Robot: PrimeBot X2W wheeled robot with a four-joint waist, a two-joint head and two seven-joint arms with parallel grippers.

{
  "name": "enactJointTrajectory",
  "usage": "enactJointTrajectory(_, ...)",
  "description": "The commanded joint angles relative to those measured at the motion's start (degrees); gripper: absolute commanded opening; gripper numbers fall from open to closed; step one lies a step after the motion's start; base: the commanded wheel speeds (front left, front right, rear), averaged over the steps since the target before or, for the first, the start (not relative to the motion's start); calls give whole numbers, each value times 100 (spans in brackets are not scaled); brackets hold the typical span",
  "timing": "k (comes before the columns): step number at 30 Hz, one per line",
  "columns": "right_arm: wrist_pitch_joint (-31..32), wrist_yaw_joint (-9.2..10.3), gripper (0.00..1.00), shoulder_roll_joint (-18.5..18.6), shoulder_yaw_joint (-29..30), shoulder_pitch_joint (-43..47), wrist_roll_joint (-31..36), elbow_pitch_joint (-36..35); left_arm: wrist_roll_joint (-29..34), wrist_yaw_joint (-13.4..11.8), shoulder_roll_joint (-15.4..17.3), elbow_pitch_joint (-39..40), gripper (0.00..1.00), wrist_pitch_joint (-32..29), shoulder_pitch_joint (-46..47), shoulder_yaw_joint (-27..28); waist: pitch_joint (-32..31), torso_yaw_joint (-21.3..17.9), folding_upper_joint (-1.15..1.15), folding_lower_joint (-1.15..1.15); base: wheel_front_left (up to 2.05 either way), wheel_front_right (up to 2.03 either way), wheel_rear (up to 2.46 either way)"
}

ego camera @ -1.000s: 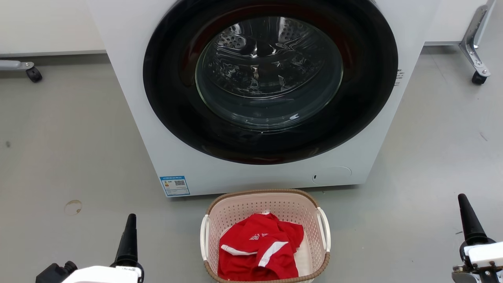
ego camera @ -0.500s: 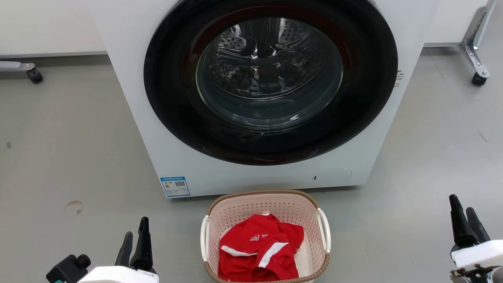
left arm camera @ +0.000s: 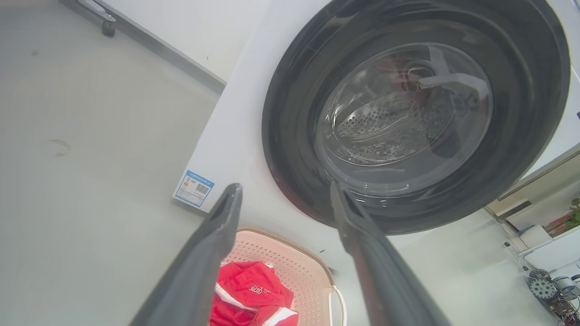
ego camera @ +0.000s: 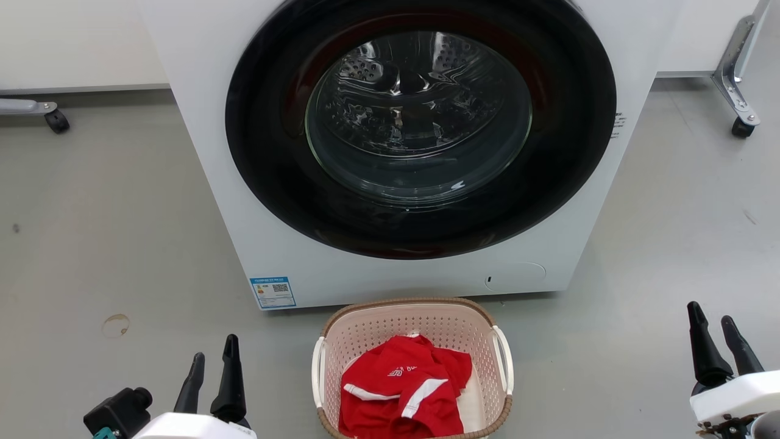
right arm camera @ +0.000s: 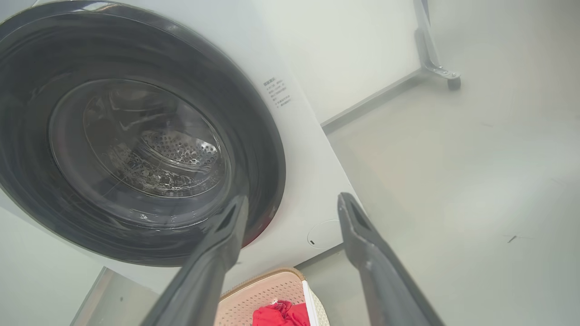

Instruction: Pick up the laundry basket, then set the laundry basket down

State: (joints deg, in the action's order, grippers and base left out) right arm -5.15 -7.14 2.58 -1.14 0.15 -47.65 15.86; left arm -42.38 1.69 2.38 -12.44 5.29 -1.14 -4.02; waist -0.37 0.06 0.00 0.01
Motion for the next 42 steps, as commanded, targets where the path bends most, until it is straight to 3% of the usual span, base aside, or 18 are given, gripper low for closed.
enactJointTrajectory(1,-111,-21,100,193,-95,-191,211,-161,232,-40,70,175,100,98,89,53,-3,1,0,0,0,0,0)
enactJointTrajectory(16,-382,-26,100,403,-356,-185,1073,-248,1277,49,144,97,100,368,124,-129,-28,10,0,0,0,0,0)
enactJointTrajectory(42,-804,-32,100,580,-705,-188,2503,-337,2987,-49,183,107,100,790,134,-397,-55,9,0,0,0,0,0)
